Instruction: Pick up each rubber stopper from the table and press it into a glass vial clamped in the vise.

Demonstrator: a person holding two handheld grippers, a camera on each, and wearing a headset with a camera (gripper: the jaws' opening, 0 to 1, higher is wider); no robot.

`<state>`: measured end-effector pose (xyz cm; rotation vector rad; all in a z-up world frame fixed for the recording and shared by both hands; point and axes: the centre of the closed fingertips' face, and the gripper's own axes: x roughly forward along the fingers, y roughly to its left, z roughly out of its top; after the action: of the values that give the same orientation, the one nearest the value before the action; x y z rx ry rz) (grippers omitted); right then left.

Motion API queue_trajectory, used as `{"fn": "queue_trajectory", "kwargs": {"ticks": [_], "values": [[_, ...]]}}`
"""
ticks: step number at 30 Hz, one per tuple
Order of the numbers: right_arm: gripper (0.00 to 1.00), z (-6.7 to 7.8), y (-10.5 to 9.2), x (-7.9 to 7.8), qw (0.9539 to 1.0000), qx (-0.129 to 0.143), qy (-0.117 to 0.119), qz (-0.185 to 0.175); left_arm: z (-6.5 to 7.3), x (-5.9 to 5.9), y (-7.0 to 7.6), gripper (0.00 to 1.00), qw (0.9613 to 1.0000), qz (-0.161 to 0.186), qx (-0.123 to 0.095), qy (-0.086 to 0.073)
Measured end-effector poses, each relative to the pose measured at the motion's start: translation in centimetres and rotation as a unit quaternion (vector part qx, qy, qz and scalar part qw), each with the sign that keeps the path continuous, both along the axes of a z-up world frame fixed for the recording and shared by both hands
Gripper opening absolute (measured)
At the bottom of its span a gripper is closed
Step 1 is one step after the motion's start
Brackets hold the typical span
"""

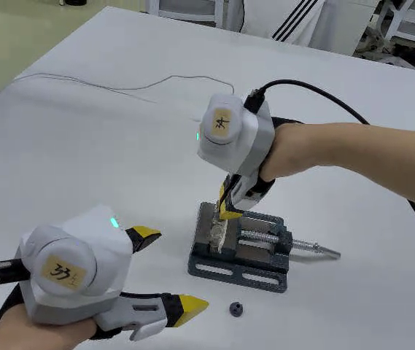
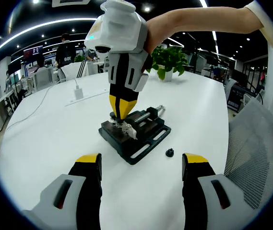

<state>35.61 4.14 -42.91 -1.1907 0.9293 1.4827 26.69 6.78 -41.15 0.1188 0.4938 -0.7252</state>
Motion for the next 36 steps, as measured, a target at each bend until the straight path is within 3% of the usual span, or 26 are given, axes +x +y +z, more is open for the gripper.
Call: {"fn": "queue_trajectory", "kwargs": {"ticks": [13,25,28,34,36], "values": [[0.00,0.0,0.1,0.1,0.9982,0.056,0.005,-0.023,0.4,-0.1,-0.2,0.66,1.0000,-0.005,0.005,-0.003],[0.00,-0.1,0.3,0.4,0.9961,0.081,0.003,-0.037,0.5,-0.2,-0.2,0.66,0.9999,-0.007,0.008,-0.004],[0.09,0.1,0.3,1.2,0.9947,0.092,-0.020,-0.041,0.5,-0.2,-0.2,0.66,0.9999,-0.009,0.009,-0.004],[0.16,0.2,-0.3,1.0,0.9917,0.111,-0.011,-0.063,0.7,-0.3,0.1,0.66,0.9998,-0.010,0.013,-0.004],[0.33,-0.3,-1.1,0.6,0.9928,0.102,-0.009,-0.063,0.7,-0.2,0.2,0.66,0.9998,-0.011,0.015,-0.004]]}}
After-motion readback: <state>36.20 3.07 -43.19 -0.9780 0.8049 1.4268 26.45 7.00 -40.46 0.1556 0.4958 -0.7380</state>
